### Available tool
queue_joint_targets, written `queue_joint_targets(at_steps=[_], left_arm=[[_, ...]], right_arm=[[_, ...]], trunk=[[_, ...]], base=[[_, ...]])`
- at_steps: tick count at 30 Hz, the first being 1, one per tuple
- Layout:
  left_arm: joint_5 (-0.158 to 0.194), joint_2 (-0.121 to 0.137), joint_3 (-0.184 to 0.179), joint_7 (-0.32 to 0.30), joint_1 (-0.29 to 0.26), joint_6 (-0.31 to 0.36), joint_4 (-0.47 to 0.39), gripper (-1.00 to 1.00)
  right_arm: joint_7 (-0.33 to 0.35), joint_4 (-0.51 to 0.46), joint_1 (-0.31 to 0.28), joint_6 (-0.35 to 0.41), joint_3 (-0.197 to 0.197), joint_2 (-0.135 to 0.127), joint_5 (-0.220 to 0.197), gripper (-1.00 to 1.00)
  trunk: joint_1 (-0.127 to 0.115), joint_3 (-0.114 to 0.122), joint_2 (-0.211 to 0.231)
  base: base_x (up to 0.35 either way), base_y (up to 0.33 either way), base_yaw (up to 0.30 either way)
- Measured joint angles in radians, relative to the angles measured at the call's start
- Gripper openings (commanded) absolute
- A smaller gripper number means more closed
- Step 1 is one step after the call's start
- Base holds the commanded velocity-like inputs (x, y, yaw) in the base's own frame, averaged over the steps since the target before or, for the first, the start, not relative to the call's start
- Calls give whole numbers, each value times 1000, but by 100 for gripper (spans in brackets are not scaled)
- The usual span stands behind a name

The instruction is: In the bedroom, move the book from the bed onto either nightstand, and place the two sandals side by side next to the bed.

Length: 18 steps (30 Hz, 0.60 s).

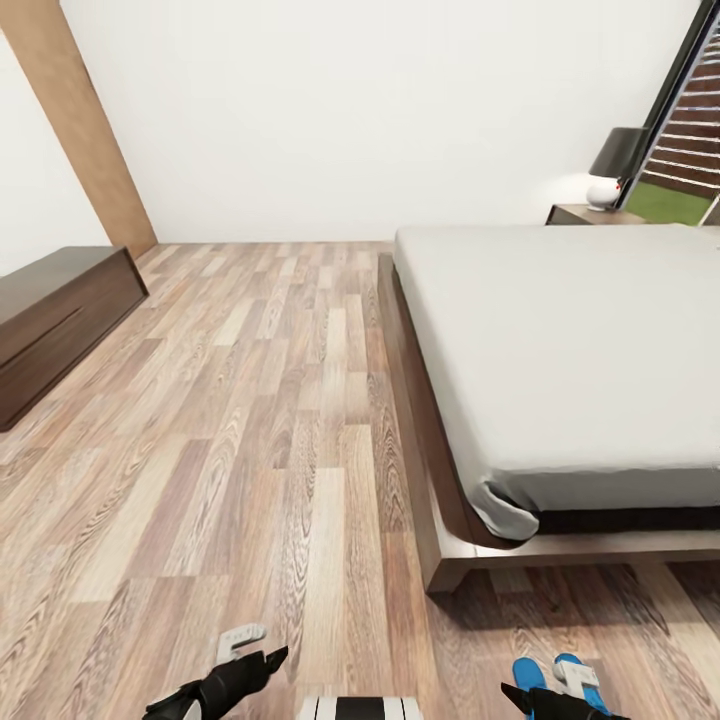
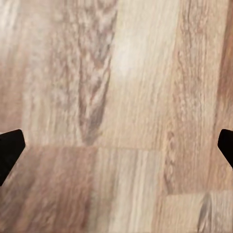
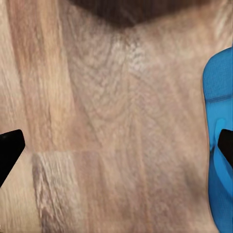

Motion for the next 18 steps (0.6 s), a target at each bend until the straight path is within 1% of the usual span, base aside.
queue_joint_targets(at_steps=[2, 3, 5, 9, 11, 15, 18], left_arm=[[-2, -2, -2, 57, 0, -5, 1, 100], [-2, -4, -2, 70, 0, -8, 2, 100], [-4, -18, -2, 114, 0, -27, 3, 100], [-6, -32, -7, 169, 0, -73, 33, 100], [-7, -35, -24, 200, 0, -106, 55, 100], [-6, -38, -48, 222, 0, -161, 70, 100], [-6, -38, -55, 227, 0, -180, 81, 100]], right_arm=[[-1, 0, 0, 0, 0, 0, 0, 100], [-1, 0, 0, 0, 0, 0, 0, 100], [-1, 0, 0, 0, 0, 0, -1, 100], [-1, 0, 0, 0, 0, 0, -1, 100], [-1, 0, 0, 0, 0, 0, -1, 100], [-1, 0, 0, 0, 0, 0, -1, 100], [-1, 0, 0, 0, 0, 0, -1, 100]], trunk=[[-1, 8, 0], [-1, 12, 1], [-2, 19, 1], [-4, 35, 2], [-5, 43, 3], [-7, 58, 3], [-8, 70, 4]], base=[[0, 0, 0], [0, 0, 0], [0, 0, 0], [0, 0, 0], [0, 0, 0], [0, 0, 0], [0, 0, 0]])
